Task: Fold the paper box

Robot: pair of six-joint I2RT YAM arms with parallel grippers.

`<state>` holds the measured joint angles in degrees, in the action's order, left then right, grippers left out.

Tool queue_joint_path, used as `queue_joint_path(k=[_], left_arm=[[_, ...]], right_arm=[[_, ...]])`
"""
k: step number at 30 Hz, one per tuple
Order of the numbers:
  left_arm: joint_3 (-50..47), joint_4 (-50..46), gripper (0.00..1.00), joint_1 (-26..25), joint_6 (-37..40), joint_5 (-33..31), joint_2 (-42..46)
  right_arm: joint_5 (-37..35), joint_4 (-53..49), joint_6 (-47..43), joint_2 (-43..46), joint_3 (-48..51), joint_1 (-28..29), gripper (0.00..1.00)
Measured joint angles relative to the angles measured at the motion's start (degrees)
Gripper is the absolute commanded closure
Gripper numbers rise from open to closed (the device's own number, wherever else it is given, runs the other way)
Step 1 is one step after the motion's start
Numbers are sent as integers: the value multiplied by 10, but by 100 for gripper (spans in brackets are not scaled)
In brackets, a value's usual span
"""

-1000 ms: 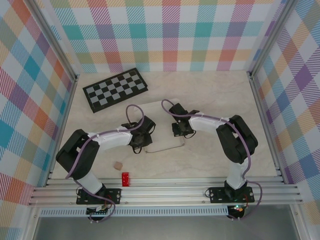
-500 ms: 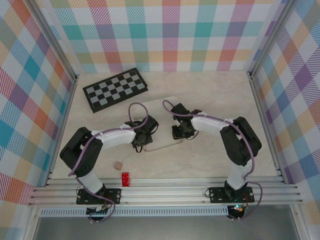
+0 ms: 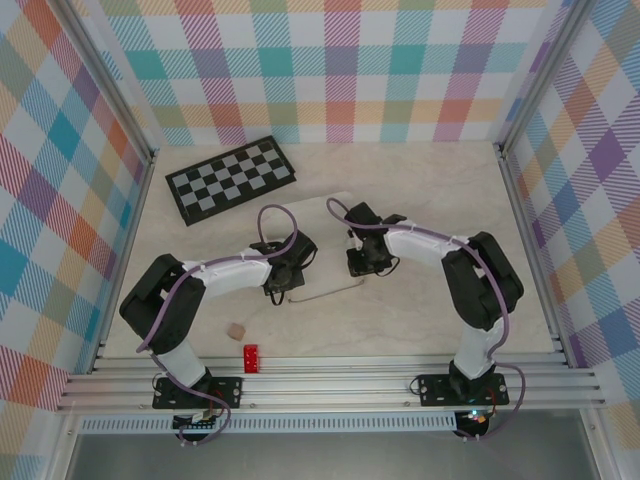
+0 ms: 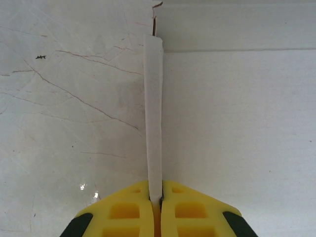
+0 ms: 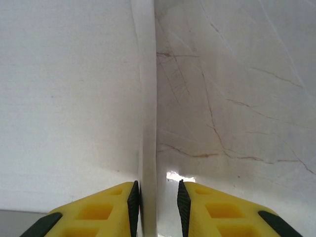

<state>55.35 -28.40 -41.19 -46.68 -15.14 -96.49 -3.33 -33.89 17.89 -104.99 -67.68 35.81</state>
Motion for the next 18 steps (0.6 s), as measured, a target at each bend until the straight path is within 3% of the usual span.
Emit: queue_joint_path(k=[2, 12, 18], left_arm=[[0, 0, 98, 0, 0, 0, 0], [2, 6, 98, 0, 2, 3, 0], [10, 15, 98, 0, 3, 5, 0]], right_arm=[[0, 0, 0, -10, -6, 0, 71], [-38, 8, -9, -35, -21, 3, 92], [-81, 12, -8, -38, -22, 7, 92]])
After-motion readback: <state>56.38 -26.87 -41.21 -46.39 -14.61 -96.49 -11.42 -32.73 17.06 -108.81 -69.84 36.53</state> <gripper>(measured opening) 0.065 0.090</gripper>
